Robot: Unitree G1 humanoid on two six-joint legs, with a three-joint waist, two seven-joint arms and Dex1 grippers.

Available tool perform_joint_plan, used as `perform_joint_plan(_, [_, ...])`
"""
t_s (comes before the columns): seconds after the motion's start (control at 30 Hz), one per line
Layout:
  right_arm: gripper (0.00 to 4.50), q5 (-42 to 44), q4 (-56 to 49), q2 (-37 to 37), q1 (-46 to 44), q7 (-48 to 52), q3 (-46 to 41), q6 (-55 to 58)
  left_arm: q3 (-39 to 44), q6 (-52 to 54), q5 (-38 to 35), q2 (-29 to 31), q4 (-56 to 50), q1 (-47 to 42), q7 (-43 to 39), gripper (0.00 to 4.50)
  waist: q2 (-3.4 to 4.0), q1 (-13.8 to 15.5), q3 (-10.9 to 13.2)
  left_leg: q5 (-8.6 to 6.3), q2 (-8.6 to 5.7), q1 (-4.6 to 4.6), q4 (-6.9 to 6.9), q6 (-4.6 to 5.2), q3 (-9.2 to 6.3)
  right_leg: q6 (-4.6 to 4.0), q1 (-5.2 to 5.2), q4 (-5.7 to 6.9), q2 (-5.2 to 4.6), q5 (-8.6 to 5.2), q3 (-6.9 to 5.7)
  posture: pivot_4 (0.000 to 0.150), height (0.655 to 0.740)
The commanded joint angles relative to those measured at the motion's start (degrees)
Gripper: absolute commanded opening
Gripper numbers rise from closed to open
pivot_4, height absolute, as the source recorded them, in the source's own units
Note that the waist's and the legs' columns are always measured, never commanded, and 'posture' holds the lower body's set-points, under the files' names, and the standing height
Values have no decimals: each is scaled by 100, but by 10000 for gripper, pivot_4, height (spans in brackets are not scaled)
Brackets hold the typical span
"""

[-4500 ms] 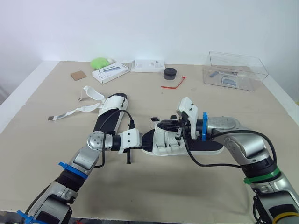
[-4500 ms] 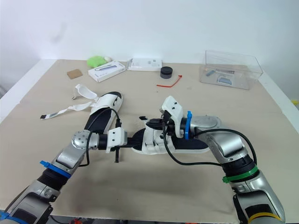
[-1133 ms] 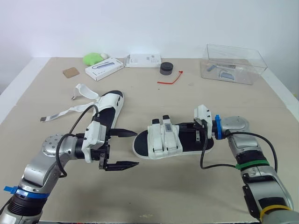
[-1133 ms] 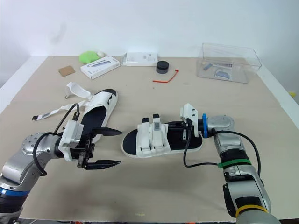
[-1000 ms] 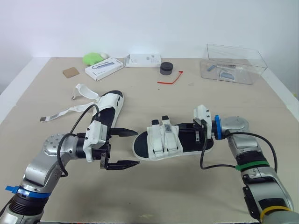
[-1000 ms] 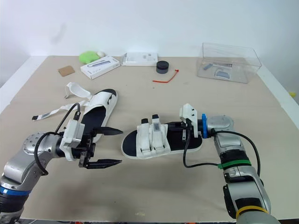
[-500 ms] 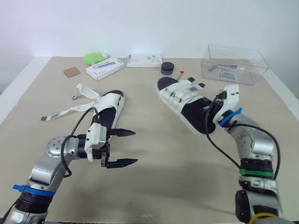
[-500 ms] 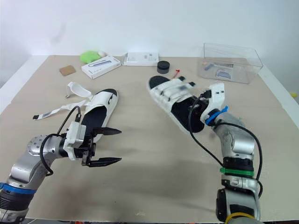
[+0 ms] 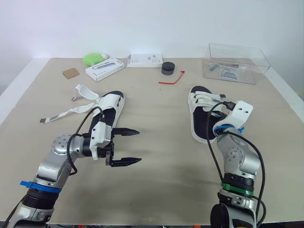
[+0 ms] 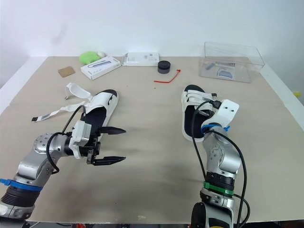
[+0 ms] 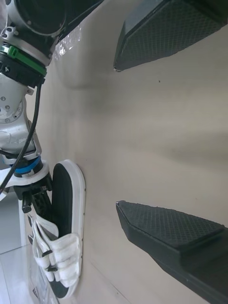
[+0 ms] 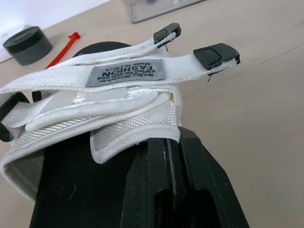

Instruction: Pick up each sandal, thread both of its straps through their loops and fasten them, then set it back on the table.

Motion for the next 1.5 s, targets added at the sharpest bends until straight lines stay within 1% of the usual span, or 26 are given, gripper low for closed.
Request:
perform_joint_plan(0.03, [3507, 123, -389, -34, 106, 163, 73, -115, 14, -34, 5, 18, -130, -99, 5, 45000, 0, 0, 0, 0, 2, 0, 0, 0, -1, -1, 0, 0, 3, 0, 0, 1500, 7400])
perform_joint_plan(0.07, [7085, 110, -451, -159, 176, 338, 178, -92, 20, -32, 11, 21, -128, -106, 7, 45000, 0, 0, 0, 0, 4, 1, 0, 0, -3, -1, 1, 0, 6, 0, 0, 1500, 7400])
perform_joint_plan(0.13, [12300, 115, -536, -324, 268, 558, 302, -59, 26, -27, 17, 24, -123, -115, 12, 45000, 0, 0, 0, 0, 7, 1, 0, 0, -3, -2, 1, 0, 8, 0, -1, 1500, 7400])
perform_joint_plan(0.2, [22738, 117, -649, -593, 480, 905, 437, -19, 21, -23, 29, 11, -128, -122, 36, 45000, 0, 1, 0, 0, 7, 1, 0, 0, -2, -2, 2, -1, 9, 1, 0, 1500, 7400])
perform_joint_plan(0.3, [35656, 220, -756, -771, 630, 1050, 400, 153, 4, -27, 49, -14, -125, -127, 71, 45000, -1, 3, 0, 0, 6, 2, 0, 0, -3, -2, 5, -1, 8, 1, -1, 1500, 7400])
perform_joint_plan(0.33, [40901, 241, -784, -811, 651, 1083, 394, 200, 1, -31, 54, -18, -123, -127, 77, 45000, -1, 3, 0, 0, 6, 3, 1, 0, -2, -2, 6, -1, 8, 1, 0, 1500, 7400])
perform_joint_plan(0.37, [44729, 253, -875, -934, 719, 1232, 445, 235, 1, -33, 58, -26, -120, -126, 88, 45000, -1, 1, 0, 0, 6, 5, 2, 0, -2, -2, 9, -1, 9, 1, 0, 1500, 7400])
perform_joint_plan(0.47, [44729, 444, -1230, -1278, 1060, 1907, 643, 229, 8, -44, 78, -53, -97, -122, 116, 45000, -1, 4, 0, 1, 8, 8, 3, 1, -5, -2, 12, -1, 13, 1, -1, 1500, 7400])
perform_joint_plan(0.57, [44729, 586, -1485, -1674, 1537, 2766, 882, -77, 12, -58, 94, -69, -77, -120, 154, 45000, -1, 6, -1, 1, 11, 8, 3, 1, -5, -1, 13, -2, 16, 0, -1, 1500, 7400])
perform_joint_plan(0.67, [44729, 741, -1601, -2234, 2147, 4033, 988, -779, 21, -118, 212, -129, -28, -122, 324, 45000, -2, 9, -1, 0, 10, 9, 3, 2, -5, 2, 16, -5, 16, -2, -1, 1500, 7400])
perform_joint_plan(0.77, [44729, 820, -1408, -3005, 2478, 5661, 1041, -1830, 68, 112, 345, -258, 9, -196, 822, 45000, -4, 14, 0, 0, 9, 14, 9, 2, -3, 13, 25, -9, 14, -7, 0, 1500, 7400])
perform_joint_plan(0.83, [44729, 1071, -1218, -3281, 2193, 6295, 1014, -2039, 111, 314, 410, -336, -30, -228, 1184, 45000, -8, -4, 2, 0, 10, 16, 19, 2, -2, 23, 30, -10, 15, -9, 1, 1500, 7400])
perform_joint_plan(0.87, [44729, 1279, -1144, -3378, 1863, 6567, 1075, -1958, 143, 475, 428, -368, -95, -224, 1403, 45000, -20, -36, 9, 0, 14, 22, 25, 2, 4, 38, 33, -10, 20, -15, 6, 1500, 7400])
perform_joint_plan(0.93, [44729, 1510, -1047, -3467, 1365, 6969, 1256, -1854, 171, 766, 518, -373, -197, -201, 1774, 45000, -30, -61, 15, 6, 32, 35, 33, 4, 15, 31, 39, -10, 37, 1, 15, 1500, 7400])
perform_joint_plan(1.03, [44729, 1435, -762, -3384, 589, 7579, 1805, -2001, 284, 1210, 724, -419, -409, -84, 2528, 45000, -43, -73, 23, 24, 53, 49, 33, 13, 6, 16, 47, -8, 66, 19, 13, 1500, 7400])
perform_joint_plan(1.13, [44729, 1205, -205, -2994, -81, 7915, 2317, -2408, 479, 1818, 906, -592, -686, -17, 3485, 45000, -50, -53, 26, 26, 79, 62, 31, 12, -12, 12, 58, -5, 93, 21, -1, 1500, 7400])
perform_joint_plan(1.2, [44729, 1038, 202, -2779, -391, 8051, 2544, -2632, 560, 2062, 1035, -694, -805, 1, 3945, 45000, -49, -31, 26, 28, 92, 63, 28, 10, -12, 0, 55, -3, 106, 24, -1, 1500, 7400])
perform_joint_plan(1.3, [44729, 595, 1142, -2353, -992, 8176, 2899, -3215, 661, 2547, 1208, -950, -1281, 13, 4742, 45000, -52, -33, 28, 30, 94, 62, 22, 4, -4, -20, 48, -3, 106, 30, 5, 1500, 7400])
perform_joint_plan(1.33, [44729, 496, 1378, -2251, -1145, 8211, 2955, -3367, 711, 2813, 1225, -1091, -1419, -10, 5041, 45000, -52, -30, 28, 34, 94, 60, 22, -6, 4, -63, 43, -3, 105, 56, 12, 1500, 7400])
perform_joint_plan(1.4, [44729, 414, 1653, -2127, -1302, 8268, 2985, -3528, 817, 3331, 1228, -1335, -1507, -73, 5506, 45000, -53, 0, 27, 42, 90, 51, 20, -19, 4, -69, 36, -4, 98, 62, 12, 1500, 7400])
perform_joint_plan(1.5, [44729, 348, 1877, -2030, -1409, 8337, 3032, -3678, 866, 3644, 1315, -1662, -1646, -129, 6034, 45000, -53, 27, 27, 43, 80, 44, 21, -23, -4, -66, 37, -4, 87, 64, 5, 1500, 7400])
